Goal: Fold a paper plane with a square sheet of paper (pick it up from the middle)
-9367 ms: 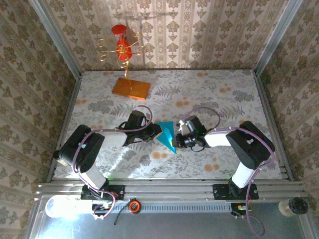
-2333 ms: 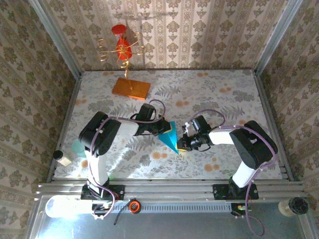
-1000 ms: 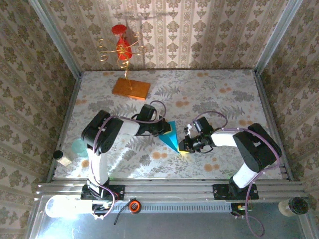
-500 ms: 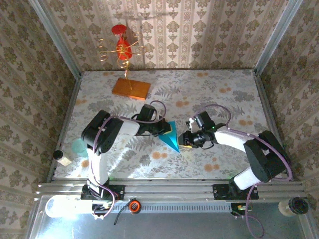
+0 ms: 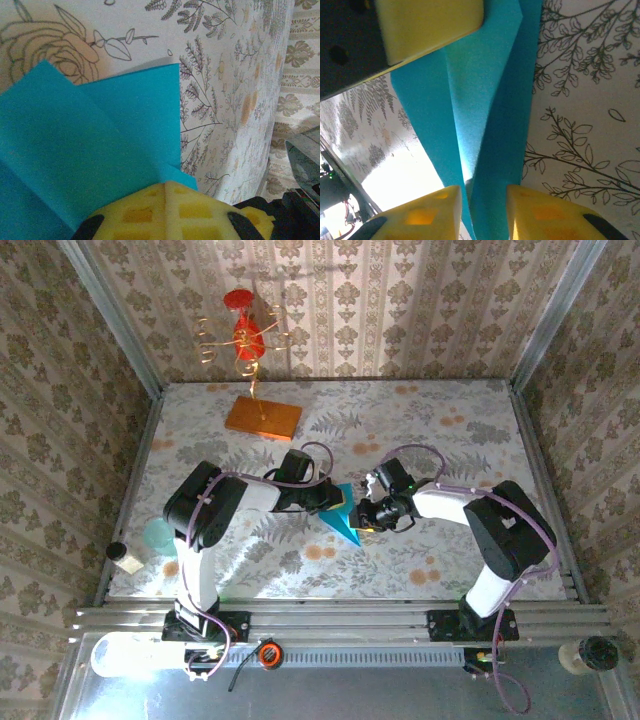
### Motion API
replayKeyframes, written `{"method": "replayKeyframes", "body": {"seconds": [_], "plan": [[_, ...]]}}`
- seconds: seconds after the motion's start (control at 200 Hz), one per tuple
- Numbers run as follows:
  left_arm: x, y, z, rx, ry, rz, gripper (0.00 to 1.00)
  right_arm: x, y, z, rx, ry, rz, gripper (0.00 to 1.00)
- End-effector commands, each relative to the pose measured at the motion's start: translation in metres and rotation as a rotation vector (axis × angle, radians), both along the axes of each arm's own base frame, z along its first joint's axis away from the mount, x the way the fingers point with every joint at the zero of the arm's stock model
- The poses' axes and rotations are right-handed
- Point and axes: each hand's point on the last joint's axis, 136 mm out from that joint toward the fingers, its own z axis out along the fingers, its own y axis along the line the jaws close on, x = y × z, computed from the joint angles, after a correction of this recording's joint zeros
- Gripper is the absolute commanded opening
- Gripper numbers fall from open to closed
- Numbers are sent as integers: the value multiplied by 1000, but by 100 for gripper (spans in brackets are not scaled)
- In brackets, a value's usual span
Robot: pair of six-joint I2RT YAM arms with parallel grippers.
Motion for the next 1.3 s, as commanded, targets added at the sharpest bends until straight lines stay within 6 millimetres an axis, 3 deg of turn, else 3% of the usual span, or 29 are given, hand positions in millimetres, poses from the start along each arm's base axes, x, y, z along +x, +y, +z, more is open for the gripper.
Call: {"method": "replayKeyframes", "body": {"seconds": [0.0, 0.485, 0.675, 1.295], "plan": [[-9, 8, -26, 71, 57, 4, 8, 4, 1, -1, -17, -16, 12, 30], [-11, 8, -27, 74, 57, 0, 8, 14, 6, 8, 12, -43, -8, 27], [-11, 8, -27, 74, 58, 0, 8, 15, 4, 7, 7, -40, -22, 21], [-7, 6, -16, 69, 35, -6, 9, 4, -8, -21, -43, 36, -44, 15]]}}
